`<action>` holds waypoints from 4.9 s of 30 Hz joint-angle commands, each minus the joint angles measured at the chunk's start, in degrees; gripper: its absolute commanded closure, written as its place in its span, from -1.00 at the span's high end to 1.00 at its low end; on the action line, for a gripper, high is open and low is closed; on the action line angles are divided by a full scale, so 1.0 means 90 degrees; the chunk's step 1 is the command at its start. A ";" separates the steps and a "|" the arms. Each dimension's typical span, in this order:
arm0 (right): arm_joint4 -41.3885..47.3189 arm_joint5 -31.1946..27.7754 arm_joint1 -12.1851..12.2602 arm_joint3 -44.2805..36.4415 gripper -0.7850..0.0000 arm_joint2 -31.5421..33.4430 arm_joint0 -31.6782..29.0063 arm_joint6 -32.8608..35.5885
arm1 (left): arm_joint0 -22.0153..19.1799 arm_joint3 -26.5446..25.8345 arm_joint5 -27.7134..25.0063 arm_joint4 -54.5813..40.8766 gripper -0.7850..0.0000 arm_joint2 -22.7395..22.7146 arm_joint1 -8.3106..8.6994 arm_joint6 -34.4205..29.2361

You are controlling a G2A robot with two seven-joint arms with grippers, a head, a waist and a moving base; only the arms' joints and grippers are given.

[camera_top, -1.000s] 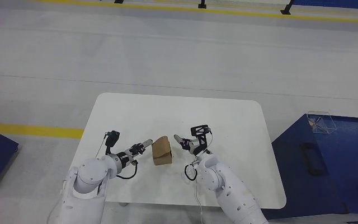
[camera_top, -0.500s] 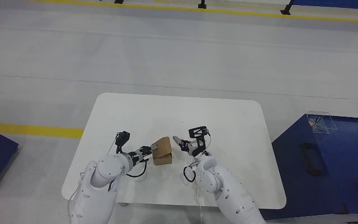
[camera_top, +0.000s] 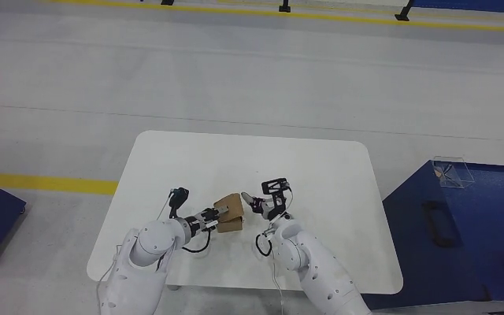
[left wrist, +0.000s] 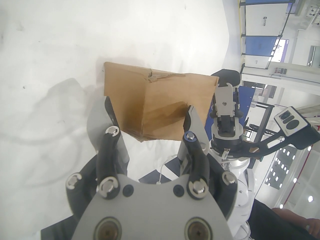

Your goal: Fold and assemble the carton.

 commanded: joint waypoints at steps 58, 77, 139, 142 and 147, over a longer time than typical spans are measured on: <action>-0.0123 0.0499 -0.0323 0.0561 1.00 -0.0109 0.0206 -0.0180 | 0.0022 0.0107 -0.0387 -0.0740 -0.03 0.0409 0.0301 0.0594; -0.0151 0.0428 -0.0381 0.0576 1.00 -0.0037 0.0171 -0.0069 | -0.0027 0.0140 -0.0356 -0.0864 -0.01 0.0564 0.0377 0.0695; -0.0276 0.0288 -0.0545 0.1028 1.00 0.0147 0.0367 0.0051 | -0.0244 0.0384 -0.0050 -0.1287 0.05 0.0868 0.0554 0.1027; -0.0289 0.0272 -0.0561 0.1093 1.00 0.0119 0.0385 0.0053 | -0.0286 0.0433 -0.0034 -0.1314 0.06 0.0899 0.0558 0.1001; -0.0289 0.0259 -0.0585 0.1151 1.00 0.0091 0.0401 0.0029 | -0.0330 0.0475 -0.0017 -0.1373 0.03 0.0921 0.0569 0.0970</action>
